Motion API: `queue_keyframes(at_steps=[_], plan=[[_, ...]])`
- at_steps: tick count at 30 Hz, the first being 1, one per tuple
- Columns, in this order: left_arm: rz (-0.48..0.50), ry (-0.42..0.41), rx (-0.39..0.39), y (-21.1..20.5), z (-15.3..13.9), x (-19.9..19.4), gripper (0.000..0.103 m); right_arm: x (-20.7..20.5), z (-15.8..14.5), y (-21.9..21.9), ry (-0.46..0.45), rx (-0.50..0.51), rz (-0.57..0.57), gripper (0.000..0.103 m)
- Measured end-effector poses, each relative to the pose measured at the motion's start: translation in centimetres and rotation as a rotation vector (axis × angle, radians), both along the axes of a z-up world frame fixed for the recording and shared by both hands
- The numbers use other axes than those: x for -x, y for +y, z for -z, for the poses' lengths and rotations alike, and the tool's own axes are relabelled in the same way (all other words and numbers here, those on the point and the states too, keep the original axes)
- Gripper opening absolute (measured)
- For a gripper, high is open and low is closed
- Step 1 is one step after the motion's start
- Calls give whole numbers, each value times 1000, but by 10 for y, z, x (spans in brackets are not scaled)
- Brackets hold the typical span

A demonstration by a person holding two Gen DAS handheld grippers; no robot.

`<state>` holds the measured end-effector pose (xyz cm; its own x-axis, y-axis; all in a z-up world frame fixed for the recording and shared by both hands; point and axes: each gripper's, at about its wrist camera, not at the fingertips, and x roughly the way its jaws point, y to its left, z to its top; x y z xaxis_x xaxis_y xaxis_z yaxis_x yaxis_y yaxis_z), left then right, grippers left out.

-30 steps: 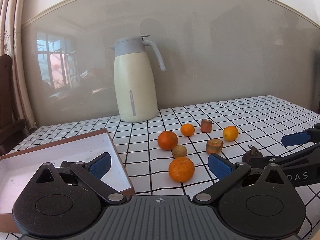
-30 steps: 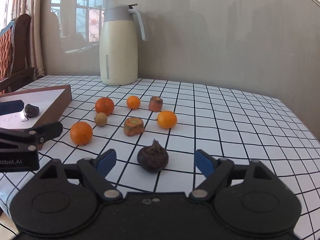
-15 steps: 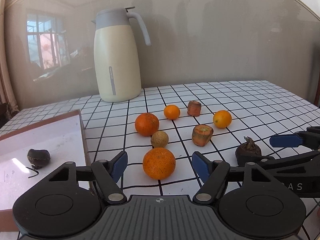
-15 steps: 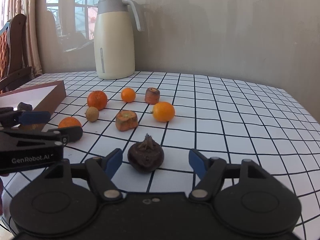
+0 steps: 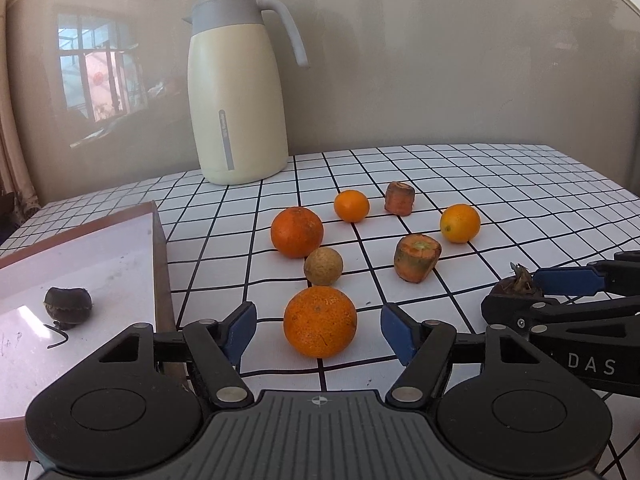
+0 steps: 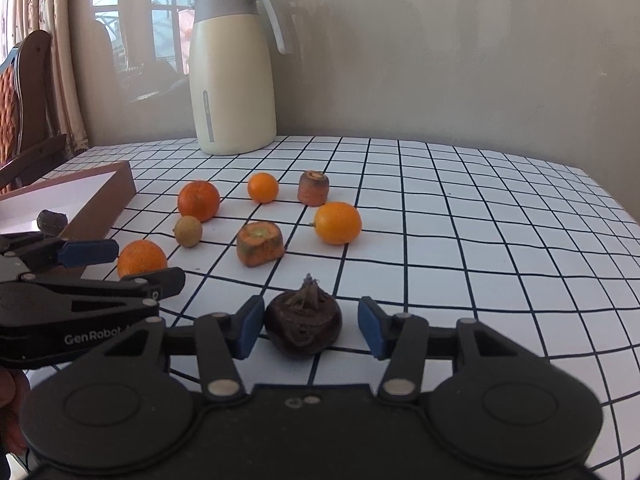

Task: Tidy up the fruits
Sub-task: 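Grasp the large orange with the left gripper while the right gripper grasps another water chestnut, then carry the orange and water chestnut into the tray and open both grippers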

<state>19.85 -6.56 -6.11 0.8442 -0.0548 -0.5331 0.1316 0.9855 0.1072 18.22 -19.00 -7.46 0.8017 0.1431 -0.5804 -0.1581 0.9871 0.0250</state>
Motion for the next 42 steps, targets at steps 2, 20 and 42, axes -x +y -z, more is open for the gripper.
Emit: queue_keyframes(at_steps=[2,20,42], plan=[[-5,-1,-6,0,0,0,65,-2,1,1,7,2,-1,39],[20,10,-40,-4,2,1,37,-3,0,0,18,7,12,34],[31,-111,-23,26,-42,63,37,36,-40,10,-70,3,33,34]])
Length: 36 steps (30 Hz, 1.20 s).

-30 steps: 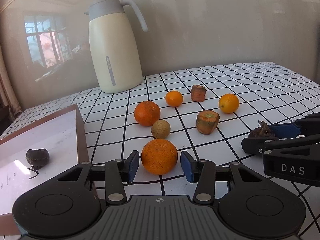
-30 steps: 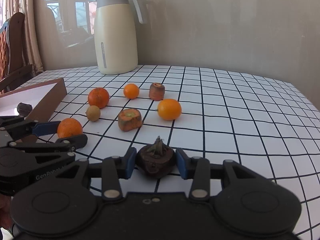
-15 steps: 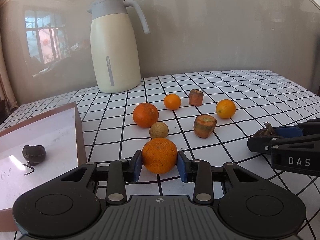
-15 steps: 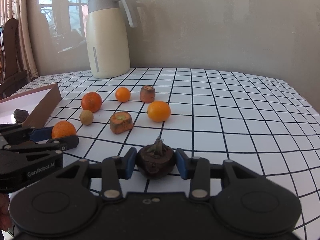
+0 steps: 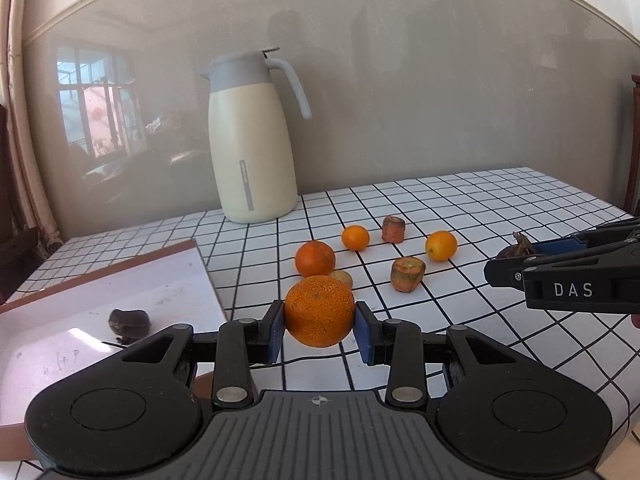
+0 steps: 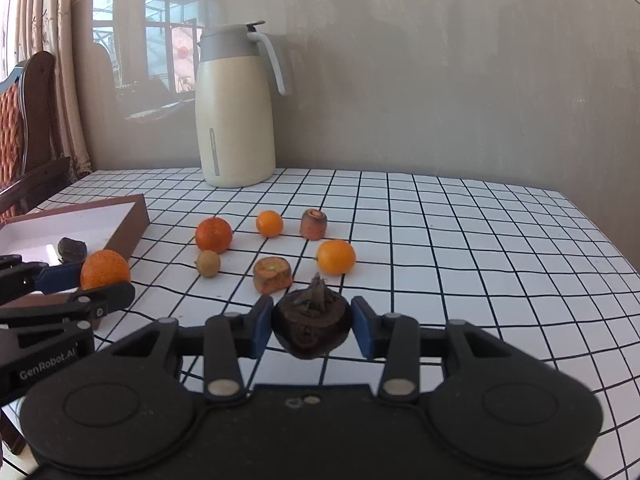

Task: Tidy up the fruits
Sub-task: 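Carry the orange and water chestnut into the tray and open both grippers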

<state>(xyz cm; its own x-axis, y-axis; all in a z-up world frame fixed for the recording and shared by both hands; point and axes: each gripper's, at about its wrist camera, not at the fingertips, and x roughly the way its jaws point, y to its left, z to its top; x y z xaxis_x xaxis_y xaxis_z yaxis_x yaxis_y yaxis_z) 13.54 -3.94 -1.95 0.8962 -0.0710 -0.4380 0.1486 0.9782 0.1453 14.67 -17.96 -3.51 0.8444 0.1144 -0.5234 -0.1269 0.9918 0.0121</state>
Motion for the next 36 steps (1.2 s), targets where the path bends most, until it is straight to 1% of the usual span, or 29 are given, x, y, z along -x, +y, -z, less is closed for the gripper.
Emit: queue_keyframes(at_steps=[11,20,24,36], plan=[[-69,-36,-23,44,-15,31,37,13,-23,36,-50,-12,-87,34],[-193,-67,2,100,-25,41,37,20,-34,69,-84,-34,-185,34],[-252,-70,14,124,-25,43,37,20,-37,89,-90,-36,-231,34],[-373,-100,6,180,-27,54,37,11,-39,143,-102,-39,-331,34]])
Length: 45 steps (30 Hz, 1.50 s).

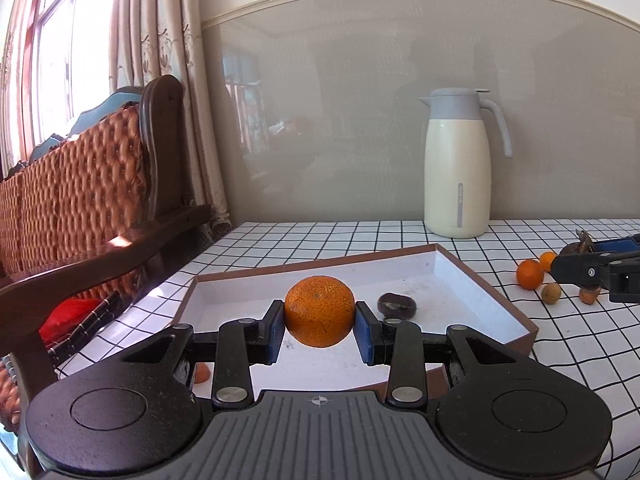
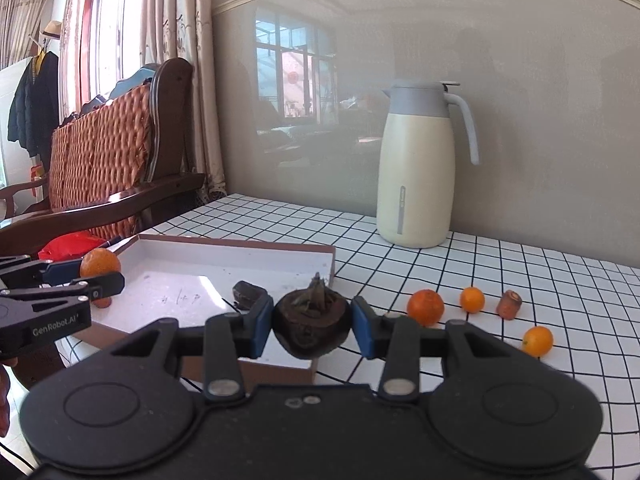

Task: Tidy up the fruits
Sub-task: 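Carry the orange and water chestnut into the tray and open both grippers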

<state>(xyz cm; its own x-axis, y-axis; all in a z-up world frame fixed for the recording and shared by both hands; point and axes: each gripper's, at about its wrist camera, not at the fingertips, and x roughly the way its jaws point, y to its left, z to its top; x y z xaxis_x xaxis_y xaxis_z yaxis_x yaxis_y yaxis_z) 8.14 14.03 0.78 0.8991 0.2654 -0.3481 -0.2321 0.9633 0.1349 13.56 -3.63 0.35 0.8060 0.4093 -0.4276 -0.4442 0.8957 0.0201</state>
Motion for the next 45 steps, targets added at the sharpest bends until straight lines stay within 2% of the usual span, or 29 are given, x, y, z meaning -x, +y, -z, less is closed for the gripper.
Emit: queue_keyframes(at_steps=[8,18,31,45], plan=[[-68,-15,7,32,-2,-5,37,-14,-1,27,-21,14,-42,34],[-105,-15,14,61,-2,-21,37,-44,-3,58,-20,6,-53,34],[-140,9,63,92,4,-67,37,-91,8,88,29,31,-53,34],[-193,65,98,113,13,-101,37,-140,16,98,98,35,-43,34]])
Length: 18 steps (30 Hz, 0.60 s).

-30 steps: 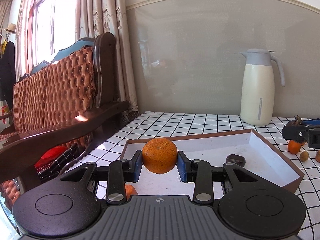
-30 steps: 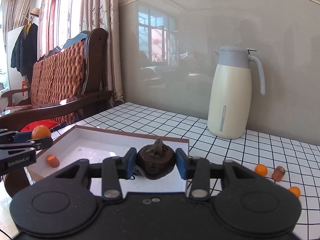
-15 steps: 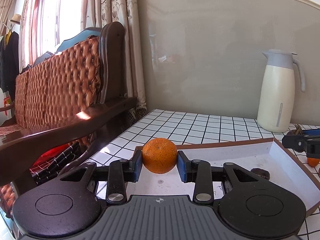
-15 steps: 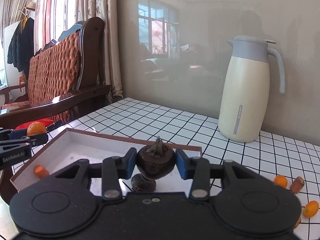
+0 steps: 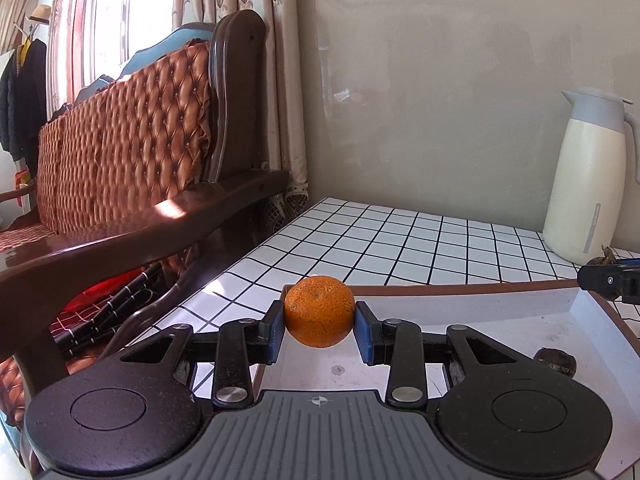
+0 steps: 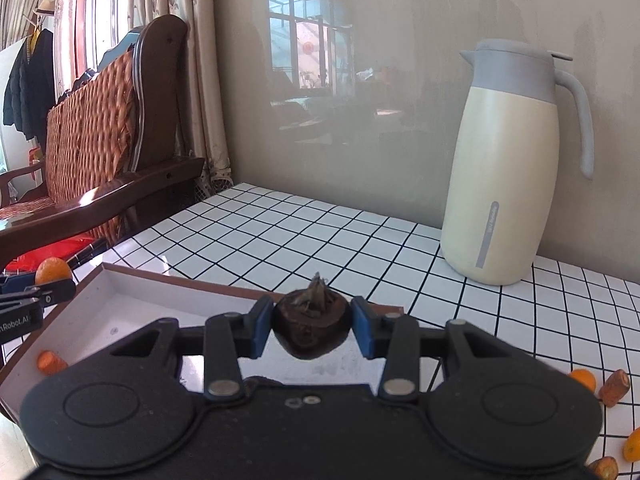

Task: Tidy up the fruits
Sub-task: 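Carry the orange and water chestnut into the tray and open both grippers, then withdraw both grippers from the tray toward the remaining fruits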

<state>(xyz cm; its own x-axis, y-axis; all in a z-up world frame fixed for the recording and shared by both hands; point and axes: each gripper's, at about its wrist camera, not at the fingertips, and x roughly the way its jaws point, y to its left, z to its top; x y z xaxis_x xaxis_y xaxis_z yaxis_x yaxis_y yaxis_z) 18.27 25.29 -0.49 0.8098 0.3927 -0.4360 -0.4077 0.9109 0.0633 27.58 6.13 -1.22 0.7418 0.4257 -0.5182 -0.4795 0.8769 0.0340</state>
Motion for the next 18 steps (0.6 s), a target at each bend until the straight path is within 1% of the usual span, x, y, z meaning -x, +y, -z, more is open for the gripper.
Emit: queue_keyframes(at_steps=[2,3,4,5,6,9,13,18], plan=[[11,15,9,1,1,-6,37,-7,1,2,21,4,-12,36],[1,16,5,2,2,-8,39,-12,2,5,35,28,-22,43],[-19,-2,-1,2,3,-7,47,-13,2,6,24,43,-12,75],[-53,-34,-15,3,3,-3,92,-10,2,4,-28,34,23,96],[-72,-79,-35,2,2,2,103,-5,1,0,-78,3,42,97],[-42,-107,-27,3,-1,3,103,-7,0,-2,-58,-1,33,97],[-32,-94,-32,2,2,1,103,-5,2,-2,-48,-17,22,97],[-27,-97,-29,1,1,5,103,-3,3,2,-53,-1,13,97]])
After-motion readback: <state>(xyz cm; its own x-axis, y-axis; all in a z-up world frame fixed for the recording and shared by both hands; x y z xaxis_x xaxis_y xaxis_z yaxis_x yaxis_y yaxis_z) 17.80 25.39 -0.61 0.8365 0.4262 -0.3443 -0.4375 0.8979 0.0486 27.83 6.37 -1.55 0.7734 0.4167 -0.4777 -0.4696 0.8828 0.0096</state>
